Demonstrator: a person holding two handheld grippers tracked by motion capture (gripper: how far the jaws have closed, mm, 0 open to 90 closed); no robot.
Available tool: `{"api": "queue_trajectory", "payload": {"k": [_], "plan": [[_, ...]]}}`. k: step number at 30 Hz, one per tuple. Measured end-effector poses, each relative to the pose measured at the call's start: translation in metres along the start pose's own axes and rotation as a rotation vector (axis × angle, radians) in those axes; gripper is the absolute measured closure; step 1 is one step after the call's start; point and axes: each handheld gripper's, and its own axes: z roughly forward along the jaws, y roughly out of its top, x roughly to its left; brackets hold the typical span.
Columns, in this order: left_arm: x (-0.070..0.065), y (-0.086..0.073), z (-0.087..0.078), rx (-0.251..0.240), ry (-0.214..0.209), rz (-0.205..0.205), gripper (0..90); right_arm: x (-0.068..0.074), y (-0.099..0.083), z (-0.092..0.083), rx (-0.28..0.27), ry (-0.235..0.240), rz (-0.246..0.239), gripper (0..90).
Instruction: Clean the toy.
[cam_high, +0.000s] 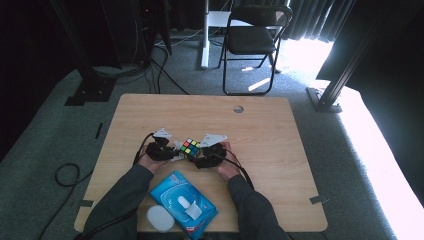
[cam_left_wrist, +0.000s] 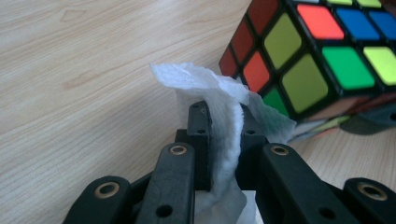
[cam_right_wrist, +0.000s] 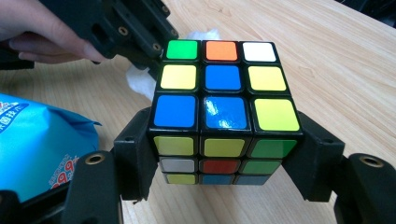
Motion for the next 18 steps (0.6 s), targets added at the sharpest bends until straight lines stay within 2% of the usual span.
{"api": "queue_trajectory", "payload": {"k": [6, 12, 18], "plan": [[-0.0004, -0.0015, -0.0014, -0.007, 0.001, 0.006, 80.8, -0.0017, 0.0009, -0.0018, -0.006, -0.012, 0.011, 34.3], [-0.002, -0.0049, -0.0033, -0.03, 0.021, 0.049, 80.8, -0.0061, 0.0038, -0.0051, -0.036, -0.036, 0.052, 34.3], [-0.0049, -0.0059, -0.0033, -0.043, 0.037, 0.076, 80.8, -0.0067, 0.009, -0.0054, -0.046, -0.043, 0.061, 34.3]]}}
